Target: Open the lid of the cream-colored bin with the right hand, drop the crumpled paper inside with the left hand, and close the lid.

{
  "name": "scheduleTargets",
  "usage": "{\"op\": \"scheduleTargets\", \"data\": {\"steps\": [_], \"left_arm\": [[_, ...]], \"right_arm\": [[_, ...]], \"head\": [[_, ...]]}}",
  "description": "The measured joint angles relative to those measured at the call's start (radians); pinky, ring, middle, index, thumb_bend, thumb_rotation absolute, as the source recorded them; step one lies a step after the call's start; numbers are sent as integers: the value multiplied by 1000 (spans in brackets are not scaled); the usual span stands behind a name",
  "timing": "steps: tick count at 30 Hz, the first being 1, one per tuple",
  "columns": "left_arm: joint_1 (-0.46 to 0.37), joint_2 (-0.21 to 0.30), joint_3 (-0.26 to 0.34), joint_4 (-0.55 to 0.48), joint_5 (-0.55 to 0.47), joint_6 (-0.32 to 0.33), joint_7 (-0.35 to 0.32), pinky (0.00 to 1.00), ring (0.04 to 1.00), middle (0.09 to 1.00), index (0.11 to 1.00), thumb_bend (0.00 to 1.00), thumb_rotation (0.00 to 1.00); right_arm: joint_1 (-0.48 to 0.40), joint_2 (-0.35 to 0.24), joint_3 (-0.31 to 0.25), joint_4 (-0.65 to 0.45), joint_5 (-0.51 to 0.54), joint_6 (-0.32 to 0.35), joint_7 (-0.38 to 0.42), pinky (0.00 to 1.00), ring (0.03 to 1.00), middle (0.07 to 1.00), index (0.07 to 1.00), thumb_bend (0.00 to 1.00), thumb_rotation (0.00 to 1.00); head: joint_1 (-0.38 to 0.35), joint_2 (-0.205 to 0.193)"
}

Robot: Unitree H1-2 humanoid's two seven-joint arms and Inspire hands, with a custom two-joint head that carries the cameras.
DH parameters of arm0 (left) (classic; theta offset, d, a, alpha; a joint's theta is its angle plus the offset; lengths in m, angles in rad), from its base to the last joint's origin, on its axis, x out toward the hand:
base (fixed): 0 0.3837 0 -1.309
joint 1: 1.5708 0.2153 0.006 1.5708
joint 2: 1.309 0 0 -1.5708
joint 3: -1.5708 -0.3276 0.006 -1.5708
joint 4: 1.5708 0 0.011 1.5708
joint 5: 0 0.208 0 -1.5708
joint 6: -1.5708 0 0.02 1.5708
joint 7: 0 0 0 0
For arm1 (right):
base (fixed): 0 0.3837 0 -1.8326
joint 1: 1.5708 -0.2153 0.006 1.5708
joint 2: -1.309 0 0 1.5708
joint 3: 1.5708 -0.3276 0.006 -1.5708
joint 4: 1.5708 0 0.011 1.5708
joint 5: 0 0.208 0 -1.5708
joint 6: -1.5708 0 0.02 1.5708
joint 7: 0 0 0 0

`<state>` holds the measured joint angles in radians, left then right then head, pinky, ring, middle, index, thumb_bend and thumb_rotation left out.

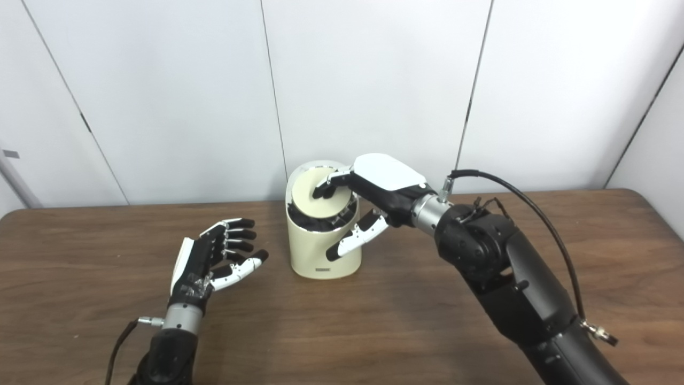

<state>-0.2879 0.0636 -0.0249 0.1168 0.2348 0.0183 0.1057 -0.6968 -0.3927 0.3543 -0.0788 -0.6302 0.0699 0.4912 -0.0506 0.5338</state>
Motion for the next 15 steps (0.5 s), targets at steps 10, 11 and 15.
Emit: {"op": "scheduleTargets", "data": {"steps": [10, 11, 15], "left_arm": [[-1, -1, 1, -26, 0, 5, 0, 528, 621, 669, 700, 655, 80], [-1, -1, 1, -26, -1, 5, 0, 526, 620, 669, 700, 656, 82], [-1, -2, 1, -26, -1, 7, 0, 520, 616, 665, 695, 655, 96]], "right_arm": [[0, -3, 15, 2, -7, -17, -3, 855, 865, 740, 736, 803, 510], [0, -5, 18, 2, -9, -21, -3, 859, 866, 741, 735, 803, 515], [-4, -23, 39, 6, -22, -56, -3, 881, 844, 714, 718, 805, 496]], "head": [[9, 9], [9, 11], [12, 14]]}}
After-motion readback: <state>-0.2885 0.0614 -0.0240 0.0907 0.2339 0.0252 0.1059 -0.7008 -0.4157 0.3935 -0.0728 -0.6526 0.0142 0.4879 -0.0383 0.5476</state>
